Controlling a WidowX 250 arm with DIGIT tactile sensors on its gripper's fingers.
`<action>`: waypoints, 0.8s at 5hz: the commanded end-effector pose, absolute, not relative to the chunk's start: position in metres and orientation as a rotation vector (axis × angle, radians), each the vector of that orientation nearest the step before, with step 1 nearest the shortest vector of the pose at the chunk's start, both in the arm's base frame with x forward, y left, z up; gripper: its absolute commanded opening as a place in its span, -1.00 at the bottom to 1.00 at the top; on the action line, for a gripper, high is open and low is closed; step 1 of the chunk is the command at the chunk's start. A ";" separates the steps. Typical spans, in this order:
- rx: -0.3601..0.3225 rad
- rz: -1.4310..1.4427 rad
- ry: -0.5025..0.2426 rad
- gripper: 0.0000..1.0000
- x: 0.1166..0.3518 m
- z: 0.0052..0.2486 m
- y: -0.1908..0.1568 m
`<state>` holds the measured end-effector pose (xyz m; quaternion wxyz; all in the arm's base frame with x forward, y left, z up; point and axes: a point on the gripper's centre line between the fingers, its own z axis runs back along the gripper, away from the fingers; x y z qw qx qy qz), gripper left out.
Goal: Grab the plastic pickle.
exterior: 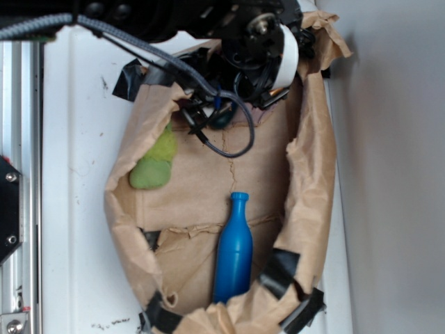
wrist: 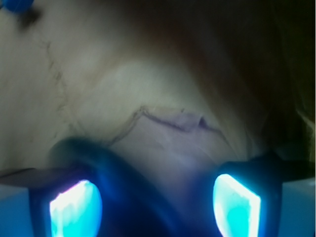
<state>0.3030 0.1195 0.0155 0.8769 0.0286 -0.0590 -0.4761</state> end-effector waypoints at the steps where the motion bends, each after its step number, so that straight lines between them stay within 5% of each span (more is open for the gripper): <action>1: 0.071 -1.139 -0.143 1.00 0.287 0.043 0.130; 2: 0.066 -1.145 -0.154 1.00 0.283 0.045 0.130; 3: 0.055 -1.104 -0.162 -1.00 0.287 0.046 0.130; 4: 0.053 -1.089 -0.156 -1.00 0.289 0.049 0.129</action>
